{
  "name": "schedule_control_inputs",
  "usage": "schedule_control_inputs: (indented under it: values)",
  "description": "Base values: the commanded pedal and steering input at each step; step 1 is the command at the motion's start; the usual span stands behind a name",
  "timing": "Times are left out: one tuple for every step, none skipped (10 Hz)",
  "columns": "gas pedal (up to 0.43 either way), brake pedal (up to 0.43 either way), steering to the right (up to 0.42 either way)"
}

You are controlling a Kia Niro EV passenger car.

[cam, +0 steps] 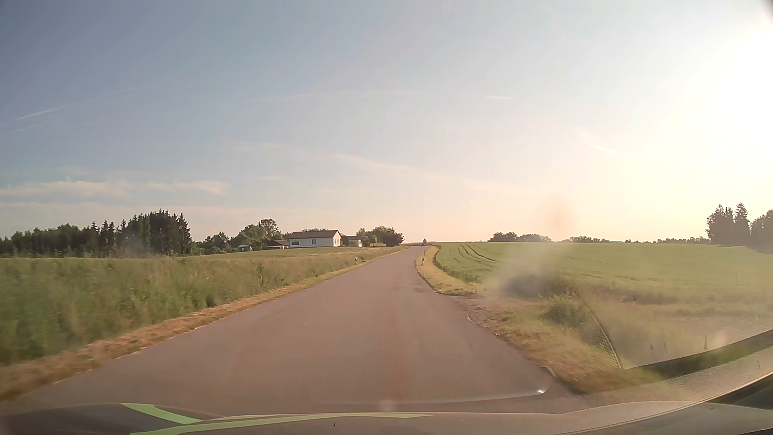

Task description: Follow the waypoints while adhering to traffic rules and regulations

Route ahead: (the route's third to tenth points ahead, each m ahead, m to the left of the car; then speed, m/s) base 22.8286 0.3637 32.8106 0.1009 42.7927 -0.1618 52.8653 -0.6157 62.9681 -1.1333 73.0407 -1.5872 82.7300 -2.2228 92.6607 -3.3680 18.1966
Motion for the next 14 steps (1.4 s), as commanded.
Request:
schedule_control_inputs:
  values:
    - [0.0, 0.0, -0.001]
    - [0.008, 0.0, 0.0]
    - [0.008, 0.0, 0.0]
    - [0.02, 0.0, 0.002]
    - [0.02, 0.0, 0.003]
    - [0.028, 0.0, 0.005]
    - [0.028, 0.0, 0.008]
    - [0.039, 0.0, 0.008]
    - [0.039, 0.0, 0.007]
    - [0.039, 0.0, 0.004]
    - [0.039, 0.0, 0.002]
    - [0.067, 0.0, 0.002]
    - [0.067, 0.0, 0.003]
    - [0.067, 0.0, 0.003]
